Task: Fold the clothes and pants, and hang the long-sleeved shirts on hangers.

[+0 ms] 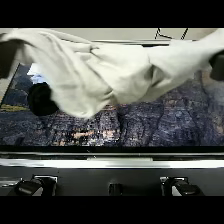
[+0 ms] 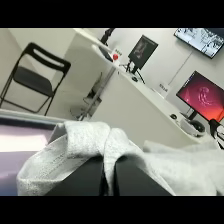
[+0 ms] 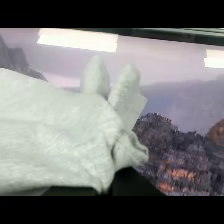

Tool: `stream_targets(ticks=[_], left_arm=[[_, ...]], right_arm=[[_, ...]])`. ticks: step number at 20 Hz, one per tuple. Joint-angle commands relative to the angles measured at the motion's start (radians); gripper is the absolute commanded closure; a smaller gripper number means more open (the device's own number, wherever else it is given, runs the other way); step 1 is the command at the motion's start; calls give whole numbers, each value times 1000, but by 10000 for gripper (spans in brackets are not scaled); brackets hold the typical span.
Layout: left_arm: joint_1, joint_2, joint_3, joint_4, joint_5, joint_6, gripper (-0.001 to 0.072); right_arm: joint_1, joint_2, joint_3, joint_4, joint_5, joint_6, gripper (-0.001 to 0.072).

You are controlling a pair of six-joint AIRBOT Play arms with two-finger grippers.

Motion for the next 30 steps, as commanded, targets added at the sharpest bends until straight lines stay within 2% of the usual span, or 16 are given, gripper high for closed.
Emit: stream_targets(ticks=[1, 3, 4, 5, 7, 9, 11, 15, 17, 18, 20, 21, 22, 25, 27, 30], left_arm=[[51, 52, 11, 174, -63, -156, 681], [99, 28, -3, 370, -309, -281, 681], [109, 12, -34, 454, -430, -310, 680], [109, -5, -90, 536, -529, -326, 680], [109, -37, -253, 591, -605, -326, 680], [108, -83, -432, 547, -576, -362, 680], [108, -156, -568, 449, -474, -374, 679], [109, -329, -567, 298, -219, -373, 679], [111, -406, -494, 294, -171, -373, 679], [121, -443, -455, 294, -192, -373, 614], [172, -502, -382, 299, -333, -344, 52], [224, -520, -343, 306, -459, -263, -1], [278, -528, -317, 329, -582, -191, -1], [436, -516, -340, 387, -866, -96, -1], [471, -502, -430, 382, -890, -84, 3], [419, -496, -601, 273, -749, -82, 3]], right_arm=[[-2, 32, -9, -48, 274, 72, 667], [-2, 13, -119, -52, 396, 119, 667], [-2, 13, -221, -46, 401, 126, 667], [-2, 13, -333, -44, 378, 125, 667], [-2, 12, -587, -46, 236, 126, 667], [-2, -4, -824, -44, -6, 155, 667], [-2, -58, -962, -17, -172, 242, 667], [-2, -154, -973, 95, -278, 256, 667], [-2, -156, -958, 102, -303, 256, 666], [-2, -156, -953, 102, -303, 256, 666], [-2, -156, -953, 101, -285, 255, 666], [-2, -156, -953, 101, -267, 252, 666], [-2, -155, -953, 101, -244, 253, 666], [-2, -156, -954, 101, -185, 251, 666], [-2, -156, -954, 101, -174, 248, 666], [-2, -156, -954, 102, -172, 249, 666]])
